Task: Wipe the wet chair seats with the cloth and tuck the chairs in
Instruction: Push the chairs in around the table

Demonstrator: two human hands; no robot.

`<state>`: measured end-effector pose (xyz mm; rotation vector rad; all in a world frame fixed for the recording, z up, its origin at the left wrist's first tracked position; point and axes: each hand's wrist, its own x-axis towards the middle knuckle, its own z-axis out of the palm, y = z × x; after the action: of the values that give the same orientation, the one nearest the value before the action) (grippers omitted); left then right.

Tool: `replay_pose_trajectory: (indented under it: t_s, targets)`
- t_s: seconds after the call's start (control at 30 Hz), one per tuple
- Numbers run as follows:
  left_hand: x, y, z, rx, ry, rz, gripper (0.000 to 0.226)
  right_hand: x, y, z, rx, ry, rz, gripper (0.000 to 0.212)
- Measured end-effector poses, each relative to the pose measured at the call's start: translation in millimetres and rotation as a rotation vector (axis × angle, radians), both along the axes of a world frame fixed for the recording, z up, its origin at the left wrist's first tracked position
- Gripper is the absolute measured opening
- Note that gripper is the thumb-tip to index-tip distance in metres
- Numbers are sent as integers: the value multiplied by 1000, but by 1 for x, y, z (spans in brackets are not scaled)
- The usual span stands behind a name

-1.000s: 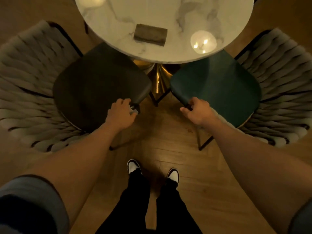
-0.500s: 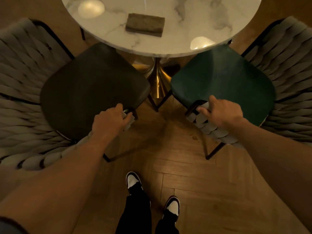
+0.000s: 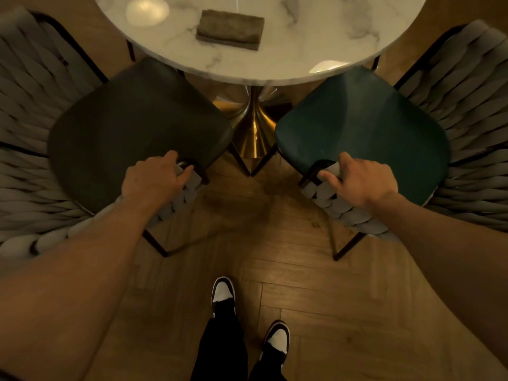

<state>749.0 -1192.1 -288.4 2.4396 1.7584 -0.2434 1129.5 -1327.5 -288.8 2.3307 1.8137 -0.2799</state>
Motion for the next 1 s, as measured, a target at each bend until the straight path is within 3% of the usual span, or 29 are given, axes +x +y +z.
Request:
replay_pose_trajectory:
  t_s: [1.0]
  targets:
    - [-10,-3,-10,-4,-34,-39,36,-1,1,0,37,1,22,50]
